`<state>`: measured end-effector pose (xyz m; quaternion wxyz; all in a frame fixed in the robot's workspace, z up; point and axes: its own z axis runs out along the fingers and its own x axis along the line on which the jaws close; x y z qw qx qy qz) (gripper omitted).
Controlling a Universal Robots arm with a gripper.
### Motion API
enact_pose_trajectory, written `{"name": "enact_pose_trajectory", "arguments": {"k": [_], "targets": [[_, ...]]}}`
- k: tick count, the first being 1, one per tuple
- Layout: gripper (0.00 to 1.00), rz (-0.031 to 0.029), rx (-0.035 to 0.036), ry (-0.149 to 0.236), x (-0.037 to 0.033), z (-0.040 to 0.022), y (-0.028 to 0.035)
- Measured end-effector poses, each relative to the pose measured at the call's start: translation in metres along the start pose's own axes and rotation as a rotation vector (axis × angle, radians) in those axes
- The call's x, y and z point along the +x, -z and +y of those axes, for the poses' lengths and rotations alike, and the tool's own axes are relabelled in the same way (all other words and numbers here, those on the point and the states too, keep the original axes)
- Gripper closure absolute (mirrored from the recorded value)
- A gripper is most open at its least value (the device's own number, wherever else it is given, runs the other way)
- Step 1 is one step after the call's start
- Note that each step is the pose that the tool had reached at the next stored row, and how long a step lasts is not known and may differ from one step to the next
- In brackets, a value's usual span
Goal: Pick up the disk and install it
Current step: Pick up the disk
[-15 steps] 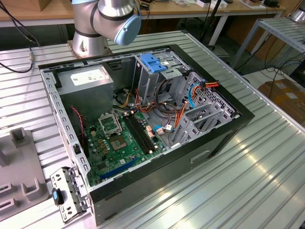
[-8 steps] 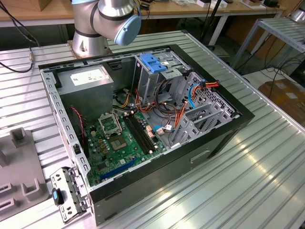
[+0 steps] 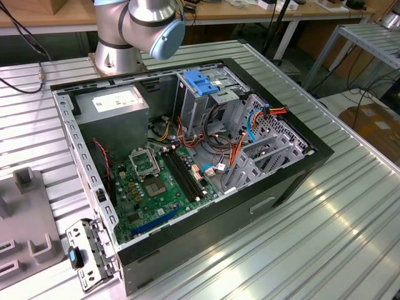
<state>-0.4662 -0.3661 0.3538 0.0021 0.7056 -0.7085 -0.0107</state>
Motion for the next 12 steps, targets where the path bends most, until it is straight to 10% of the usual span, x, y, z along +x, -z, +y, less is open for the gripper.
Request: {"name": "enact_pose_trajectory", "arguments": {"k": [12], "targets": [[0.63, -0.0054, -0.0002, 0.0, -0.0001, 0.0002, 0.01]]}}
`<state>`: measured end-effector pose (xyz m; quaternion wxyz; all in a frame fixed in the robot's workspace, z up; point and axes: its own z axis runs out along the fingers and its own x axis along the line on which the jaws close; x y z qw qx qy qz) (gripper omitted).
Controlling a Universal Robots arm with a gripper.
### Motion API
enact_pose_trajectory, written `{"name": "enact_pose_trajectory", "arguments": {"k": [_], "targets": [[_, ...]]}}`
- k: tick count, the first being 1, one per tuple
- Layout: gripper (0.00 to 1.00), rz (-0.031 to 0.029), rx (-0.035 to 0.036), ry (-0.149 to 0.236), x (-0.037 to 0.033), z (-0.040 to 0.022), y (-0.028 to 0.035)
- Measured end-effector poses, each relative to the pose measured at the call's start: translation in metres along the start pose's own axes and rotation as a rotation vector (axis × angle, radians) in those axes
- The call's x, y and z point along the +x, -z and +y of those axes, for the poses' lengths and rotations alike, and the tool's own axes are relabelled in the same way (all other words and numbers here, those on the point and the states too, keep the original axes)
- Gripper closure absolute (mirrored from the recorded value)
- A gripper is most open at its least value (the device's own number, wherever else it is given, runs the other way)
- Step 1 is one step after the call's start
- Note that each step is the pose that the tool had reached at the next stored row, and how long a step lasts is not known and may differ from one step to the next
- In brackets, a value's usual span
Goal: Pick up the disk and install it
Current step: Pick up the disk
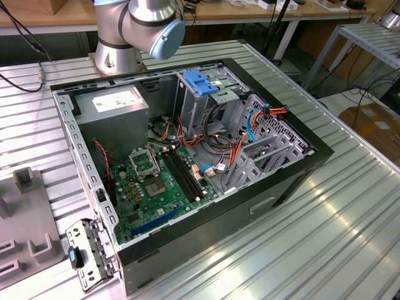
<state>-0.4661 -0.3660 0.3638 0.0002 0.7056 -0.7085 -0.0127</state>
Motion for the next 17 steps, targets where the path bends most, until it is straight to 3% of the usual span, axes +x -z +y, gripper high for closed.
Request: {"name": "enact_pose_trajectory", "arguments": {"k": [12, 17], "targets": [[0.63, -0.02, -0.0009, 0.0, -0.0002, 0.0003, 0.016], [0.63, -0.0352, -0.0012, 0.001, -0.0004, 0.0004, 0.0231]]}}
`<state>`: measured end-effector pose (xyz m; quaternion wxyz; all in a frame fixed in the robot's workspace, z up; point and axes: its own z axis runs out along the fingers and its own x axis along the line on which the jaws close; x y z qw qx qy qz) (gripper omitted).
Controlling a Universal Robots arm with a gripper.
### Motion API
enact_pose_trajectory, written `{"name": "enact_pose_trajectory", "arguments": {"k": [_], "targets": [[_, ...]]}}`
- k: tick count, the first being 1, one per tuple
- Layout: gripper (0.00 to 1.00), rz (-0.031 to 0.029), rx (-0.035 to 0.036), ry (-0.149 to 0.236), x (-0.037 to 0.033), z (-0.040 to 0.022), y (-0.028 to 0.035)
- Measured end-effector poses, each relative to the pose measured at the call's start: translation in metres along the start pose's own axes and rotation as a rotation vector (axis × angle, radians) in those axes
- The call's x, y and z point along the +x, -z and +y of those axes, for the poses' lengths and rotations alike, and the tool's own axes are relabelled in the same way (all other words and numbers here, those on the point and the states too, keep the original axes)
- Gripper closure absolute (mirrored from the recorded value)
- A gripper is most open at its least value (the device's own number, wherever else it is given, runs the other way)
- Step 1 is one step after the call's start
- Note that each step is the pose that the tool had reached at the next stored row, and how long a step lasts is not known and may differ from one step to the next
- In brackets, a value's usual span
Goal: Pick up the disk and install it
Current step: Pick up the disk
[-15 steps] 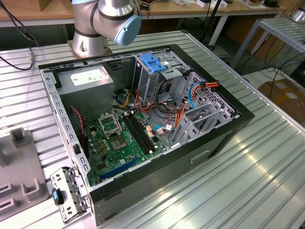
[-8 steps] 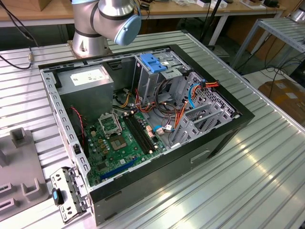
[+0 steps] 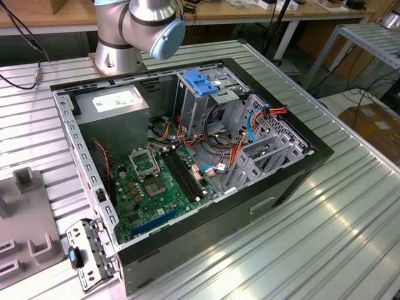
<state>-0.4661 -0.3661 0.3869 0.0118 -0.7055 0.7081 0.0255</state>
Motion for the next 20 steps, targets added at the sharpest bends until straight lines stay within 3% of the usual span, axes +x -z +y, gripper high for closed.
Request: {"name": "enact_pose_trajectory", "arguments": {"k": [8, 9, 10, 11, 12, 13, 16, 20], "targets": [[0.63, -0.0166, -0.0001, 0.0, -0.0004, 0.0002, 0.0073], [0.63, -0.045, -0.0005, 0.001, -0.0009, 0.0003, 0.0171], [0.63, -0.0801, -0.0015, 0.001, -0.0014, 0.0005, 0.0255], [0.63, -0.0876, -0.0016, 0.002, -0.0016, 0.0006, 0.0296], [0.63, -0.0459, -0.002, 0.001, -0.0019, 0.0007, 0.0368], [0.63, -0.0146, -0.0019, 0.0, -0.0022, 0.0008, 0.0426], [0.63, -0.0039, -0.0019, 0.0, -0.0025, 0.0009, 0.0483], [0.63, -0.0009, -0.0027, 0.0, -0.0033, 0.0012, 0.0637]]}}
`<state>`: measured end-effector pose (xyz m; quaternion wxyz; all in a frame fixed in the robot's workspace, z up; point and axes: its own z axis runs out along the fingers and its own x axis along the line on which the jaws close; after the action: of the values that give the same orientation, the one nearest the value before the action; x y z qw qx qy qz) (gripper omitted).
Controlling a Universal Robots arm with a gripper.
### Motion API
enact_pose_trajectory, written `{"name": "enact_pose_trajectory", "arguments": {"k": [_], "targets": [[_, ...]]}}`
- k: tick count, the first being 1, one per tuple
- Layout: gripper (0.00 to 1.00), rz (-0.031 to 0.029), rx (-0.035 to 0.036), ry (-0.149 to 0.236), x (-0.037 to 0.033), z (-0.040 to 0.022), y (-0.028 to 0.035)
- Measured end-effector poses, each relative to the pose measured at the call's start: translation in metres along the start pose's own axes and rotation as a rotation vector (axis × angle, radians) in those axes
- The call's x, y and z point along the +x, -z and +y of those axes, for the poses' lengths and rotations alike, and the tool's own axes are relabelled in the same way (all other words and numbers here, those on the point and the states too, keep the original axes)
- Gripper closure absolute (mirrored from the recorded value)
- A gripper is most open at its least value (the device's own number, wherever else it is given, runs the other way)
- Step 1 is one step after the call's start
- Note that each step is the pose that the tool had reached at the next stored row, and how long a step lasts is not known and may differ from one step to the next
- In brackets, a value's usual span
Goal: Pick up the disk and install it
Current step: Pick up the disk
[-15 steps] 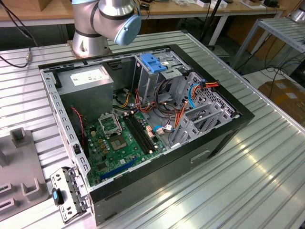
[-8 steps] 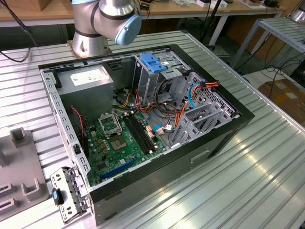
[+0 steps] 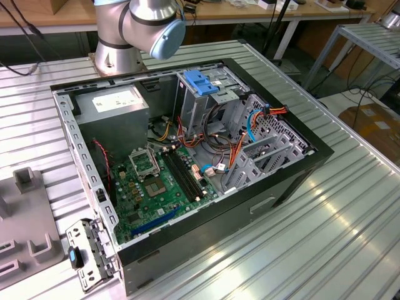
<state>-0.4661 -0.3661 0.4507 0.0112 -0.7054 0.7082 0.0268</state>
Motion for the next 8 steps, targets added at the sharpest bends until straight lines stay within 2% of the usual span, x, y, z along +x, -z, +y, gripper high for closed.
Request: {"name": "enact_pose_trajectory", "arguments": {"k": [4, 8], "targets": [[0.63, 0.0087, 0.0002, 0.0, -0.0002, 0.0001, 0.0042], [0.63, 0.0107, -0.0002, 0.0, -0.0007, 0.0003, 0.0137]]}}
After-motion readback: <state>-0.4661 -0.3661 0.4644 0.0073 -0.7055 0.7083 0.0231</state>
